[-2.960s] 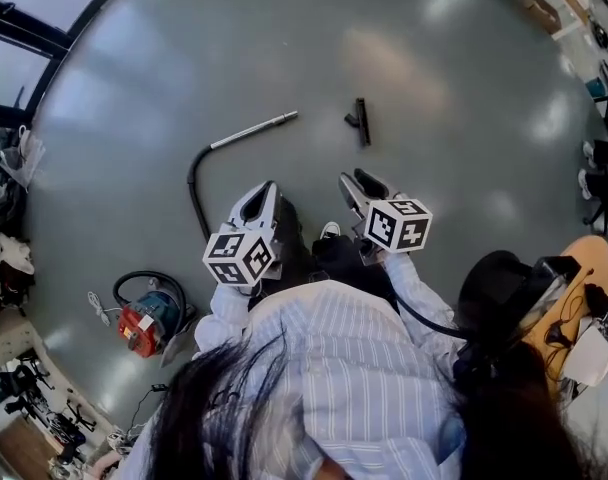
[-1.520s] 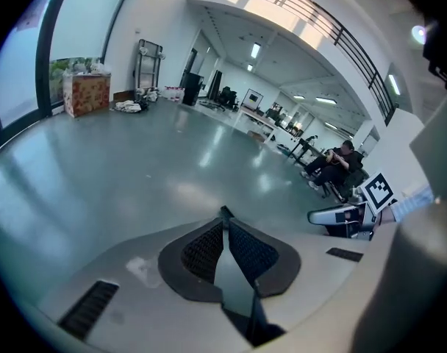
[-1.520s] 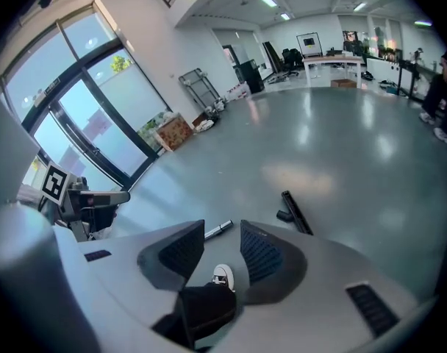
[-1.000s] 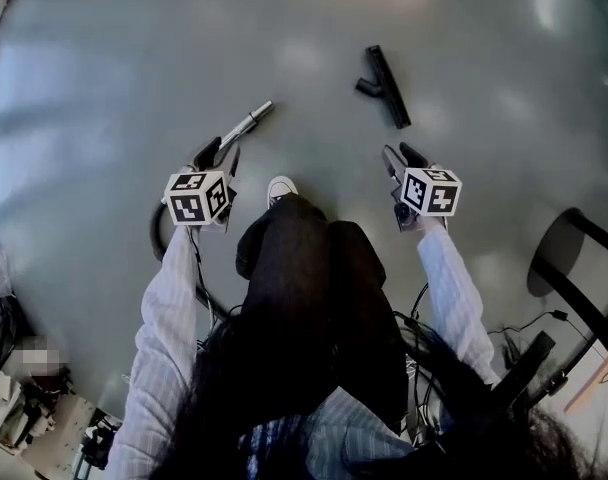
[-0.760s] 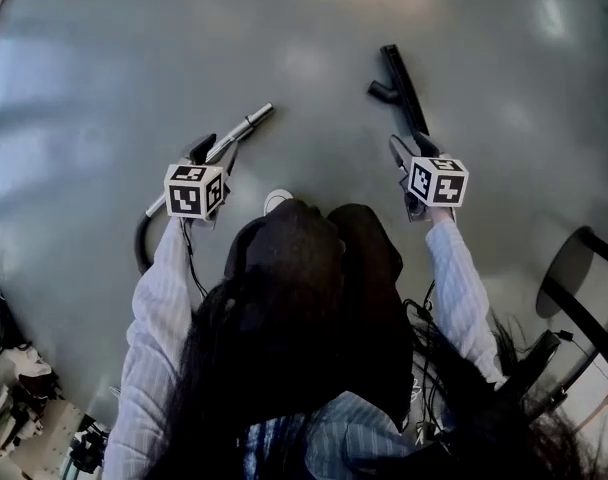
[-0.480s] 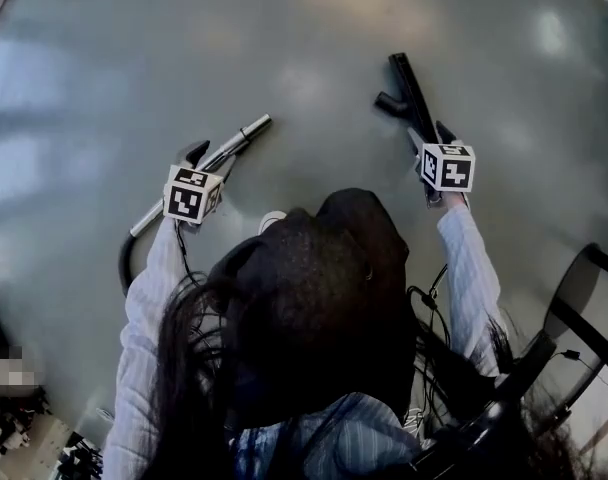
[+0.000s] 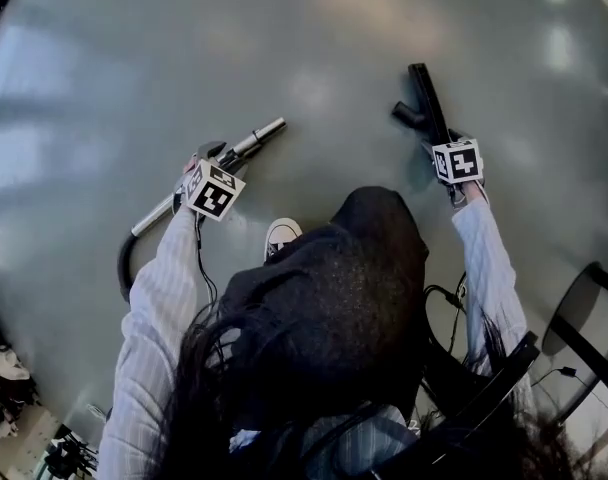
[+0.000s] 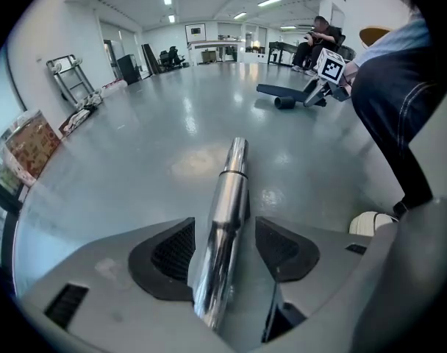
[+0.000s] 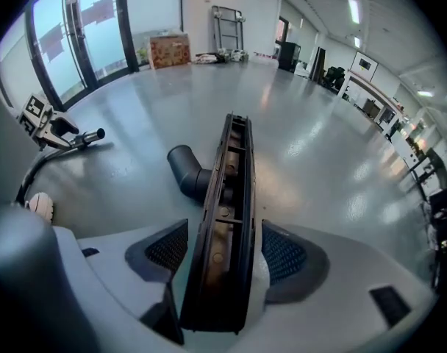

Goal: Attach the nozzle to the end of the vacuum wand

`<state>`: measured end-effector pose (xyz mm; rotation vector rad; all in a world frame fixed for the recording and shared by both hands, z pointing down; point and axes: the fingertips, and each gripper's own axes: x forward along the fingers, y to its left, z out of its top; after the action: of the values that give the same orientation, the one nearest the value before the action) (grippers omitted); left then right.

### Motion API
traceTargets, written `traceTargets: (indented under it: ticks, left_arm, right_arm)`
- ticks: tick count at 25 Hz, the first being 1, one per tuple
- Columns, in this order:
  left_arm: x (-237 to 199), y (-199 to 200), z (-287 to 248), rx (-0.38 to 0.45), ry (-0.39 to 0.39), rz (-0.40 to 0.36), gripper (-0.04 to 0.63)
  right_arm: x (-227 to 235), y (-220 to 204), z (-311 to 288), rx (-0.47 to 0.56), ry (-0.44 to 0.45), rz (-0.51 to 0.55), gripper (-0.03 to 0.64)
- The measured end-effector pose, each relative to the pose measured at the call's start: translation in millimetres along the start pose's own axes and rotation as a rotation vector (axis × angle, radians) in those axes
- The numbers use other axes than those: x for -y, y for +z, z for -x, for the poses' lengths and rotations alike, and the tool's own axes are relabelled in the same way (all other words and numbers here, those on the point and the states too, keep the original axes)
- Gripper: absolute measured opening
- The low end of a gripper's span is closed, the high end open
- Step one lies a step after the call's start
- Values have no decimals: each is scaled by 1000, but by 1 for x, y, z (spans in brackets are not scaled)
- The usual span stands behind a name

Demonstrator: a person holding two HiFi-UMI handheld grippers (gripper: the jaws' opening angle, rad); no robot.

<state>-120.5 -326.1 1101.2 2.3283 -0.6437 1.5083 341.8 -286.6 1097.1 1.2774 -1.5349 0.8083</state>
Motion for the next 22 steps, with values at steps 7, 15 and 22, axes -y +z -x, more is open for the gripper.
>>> traceTargets:
  ticks: [7,15,22]
  left_arm:
    - [-4,-12,-16,-65,-21,-46,235]
    - [1,-17,-19,-99,-7,-24,234]
    - [0,-11,-8,-95,0,-68,190]
  right_arm:
    - [-2,8,-26,-62,30,84,293]
    - [4,10,-20,-96,70,152,281]
    - [-56,67,-5,52,228,364,245]
